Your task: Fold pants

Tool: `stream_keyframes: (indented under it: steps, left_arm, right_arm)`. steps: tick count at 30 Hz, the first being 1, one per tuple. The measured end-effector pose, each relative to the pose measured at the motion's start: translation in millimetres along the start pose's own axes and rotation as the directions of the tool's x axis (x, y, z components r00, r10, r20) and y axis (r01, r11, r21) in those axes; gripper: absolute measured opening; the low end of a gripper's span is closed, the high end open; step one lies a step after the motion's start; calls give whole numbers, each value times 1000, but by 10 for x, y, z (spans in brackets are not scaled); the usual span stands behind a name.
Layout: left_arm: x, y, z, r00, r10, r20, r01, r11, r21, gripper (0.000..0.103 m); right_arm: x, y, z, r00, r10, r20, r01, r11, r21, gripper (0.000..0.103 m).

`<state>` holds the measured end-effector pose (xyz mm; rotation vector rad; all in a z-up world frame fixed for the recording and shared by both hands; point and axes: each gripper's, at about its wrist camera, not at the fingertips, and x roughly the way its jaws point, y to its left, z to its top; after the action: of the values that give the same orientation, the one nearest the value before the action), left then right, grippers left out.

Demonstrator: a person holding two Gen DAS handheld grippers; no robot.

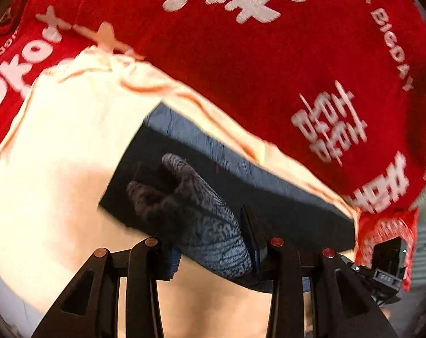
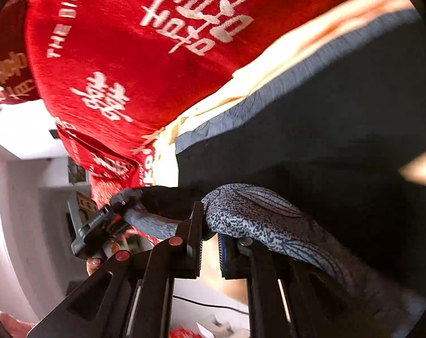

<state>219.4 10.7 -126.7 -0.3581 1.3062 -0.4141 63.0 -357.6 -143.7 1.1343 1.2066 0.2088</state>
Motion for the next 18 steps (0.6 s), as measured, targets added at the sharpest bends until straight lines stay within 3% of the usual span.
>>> stream_keyframes:
  steps: [7, 10, 14, 16, 17, 18]
  left_arm:
    - [760, 4, 427, 986, 167, 29, -167, 986, 19, 40]
    - [1029, 73, 512, 972, 234, 15, -234, 972, -8, 46]
    - [971, 64, 536, 967, 253, 10, -253, 967, -24, 46]
    - [818, 1, 513, 957, 287, 37, -287, 958, 4, 59]
    - [698, -43, 485, 949, 310, 66, -311, 950, 16, 71]
    - [600, -73, 457, 943, 322, 87, -325, 945, 26, 74]
  right_arm:
    - [651, -349, 1024, 985, -102, -139, 101, 995, -17, 13]
    - [916, -487, 1233, 971, -165, -172, 159, 986, -47, 13]
    - [980, -453, 1269, 960, -208, -186, 196, 977, -83, 15]
    - [893, -333, 1214, 962, -213, -173, 193, 973, -125, 19]
    - [817, -231, 1160, 962, -218, -164, 193, 969, -158, 23]
    - [773, -146, 1138, 964, -217, -157, 188, 966, -178, 35]
